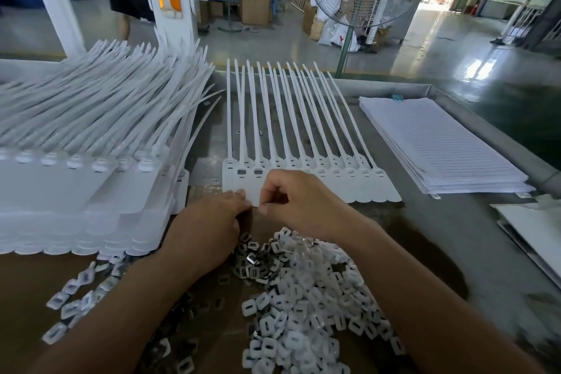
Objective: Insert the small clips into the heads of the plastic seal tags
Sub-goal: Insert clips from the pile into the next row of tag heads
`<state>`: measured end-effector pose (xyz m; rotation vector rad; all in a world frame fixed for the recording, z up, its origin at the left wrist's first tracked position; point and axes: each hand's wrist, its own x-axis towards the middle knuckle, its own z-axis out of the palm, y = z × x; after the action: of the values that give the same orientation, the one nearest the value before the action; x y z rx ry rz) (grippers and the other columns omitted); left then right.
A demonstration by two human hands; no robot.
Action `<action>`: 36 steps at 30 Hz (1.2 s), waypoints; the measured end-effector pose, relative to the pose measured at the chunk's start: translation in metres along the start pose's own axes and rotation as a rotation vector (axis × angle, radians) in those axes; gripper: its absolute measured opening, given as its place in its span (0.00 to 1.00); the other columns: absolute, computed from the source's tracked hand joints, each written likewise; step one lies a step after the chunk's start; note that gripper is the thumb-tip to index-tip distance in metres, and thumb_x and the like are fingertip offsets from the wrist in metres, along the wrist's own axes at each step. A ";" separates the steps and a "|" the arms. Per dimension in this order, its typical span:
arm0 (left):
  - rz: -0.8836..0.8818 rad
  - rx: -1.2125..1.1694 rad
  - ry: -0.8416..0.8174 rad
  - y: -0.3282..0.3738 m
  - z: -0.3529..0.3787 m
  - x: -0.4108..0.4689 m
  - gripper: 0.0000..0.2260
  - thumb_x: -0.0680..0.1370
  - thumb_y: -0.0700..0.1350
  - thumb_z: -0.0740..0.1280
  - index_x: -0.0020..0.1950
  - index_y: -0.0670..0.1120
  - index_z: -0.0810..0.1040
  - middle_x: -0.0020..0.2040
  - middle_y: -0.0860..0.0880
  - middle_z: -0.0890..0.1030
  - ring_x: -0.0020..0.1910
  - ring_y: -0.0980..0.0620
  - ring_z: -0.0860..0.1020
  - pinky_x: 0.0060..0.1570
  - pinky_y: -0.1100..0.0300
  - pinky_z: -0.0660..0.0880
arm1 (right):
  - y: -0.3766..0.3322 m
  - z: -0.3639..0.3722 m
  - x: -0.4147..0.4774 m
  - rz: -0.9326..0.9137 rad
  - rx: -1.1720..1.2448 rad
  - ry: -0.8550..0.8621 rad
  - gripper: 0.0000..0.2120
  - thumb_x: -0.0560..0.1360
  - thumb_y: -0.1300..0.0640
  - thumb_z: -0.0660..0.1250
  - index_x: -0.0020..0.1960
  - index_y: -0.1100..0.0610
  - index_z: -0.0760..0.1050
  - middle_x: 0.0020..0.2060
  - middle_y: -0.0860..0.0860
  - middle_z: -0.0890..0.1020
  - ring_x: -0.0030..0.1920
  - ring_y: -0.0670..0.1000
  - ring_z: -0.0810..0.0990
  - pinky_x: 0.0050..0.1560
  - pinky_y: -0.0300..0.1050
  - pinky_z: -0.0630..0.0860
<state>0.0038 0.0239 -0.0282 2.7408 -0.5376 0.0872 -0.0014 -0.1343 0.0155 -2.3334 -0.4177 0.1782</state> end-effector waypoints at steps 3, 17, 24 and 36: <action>-0.008 0.004 -0.014 0.001 -0.001 0.001 0.23 0.76 0.38 0.55 0.69 0.55 0.66 0.72 0.57 0.61 0.71 0.57 0.61 0.67 0.63 0.58 | 0.010 -0.005 0.003 0.051 0.027 0.079 0.10 0.68 0.60 0.70 0.37 0.47 0.72 0.36 0.44 0.77 0.36 0.41 0.75 0.34 0.29 0.72; -0.030 -0.038 0.000 0.002 -0.001 -0.002 0.22 0.76 0.36 0.55 0.69 0.52 0.68 0.70 0.54 0.67 0.69 0.55 0.65 0.67 0.60 0.60 | 0.049 -0.029 0.042 0.240 0.066 0.362 0.08 0.71 0.61 0.71 0.50 0.57 0.82 0.47 0.51 0.83 0.44 0.46 0.79 0.52 0.44 0.78; -0.019 -0.021 -0.007 0.000 0.000 -0.003 0.23 0.77 0.37 0.55 0.70 0.53 0.66 0.72 0.56 0.62 0.71 0.56 0.61 0.68 0.61 0.57 | 0.056 -0.021 0.050 0.244 -0.005 0.353 0.07 0.74 0.61 0.67 0.50 0.58 0.82 0.51 0.51 0.83 0.50 0.47 0.77 0.53 0.40 0.73; -0.013 -0.030 -0.004 0.002 -0.002 -0.005 0.22 0.77 0.37 0.55 0.69 0.52 0.67 0.72 0.56 0.63 0.70 0.56 0.62 0.67 0.62 0.58 | 0.061 -0.015 0.059 0.266 -0.121 0.306 0.10 0.75 0.63 0.64 0.47 0.54 0.83 0.53 0.51 0.82 0.53 0.47 0.76 0.48 0.36 0.67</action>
<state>-0.0015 0.0244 -0.0264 2.7159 -0.5175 0.0693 0.0725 -0.1638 -0.0171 -2.4763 0.0344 -0.0811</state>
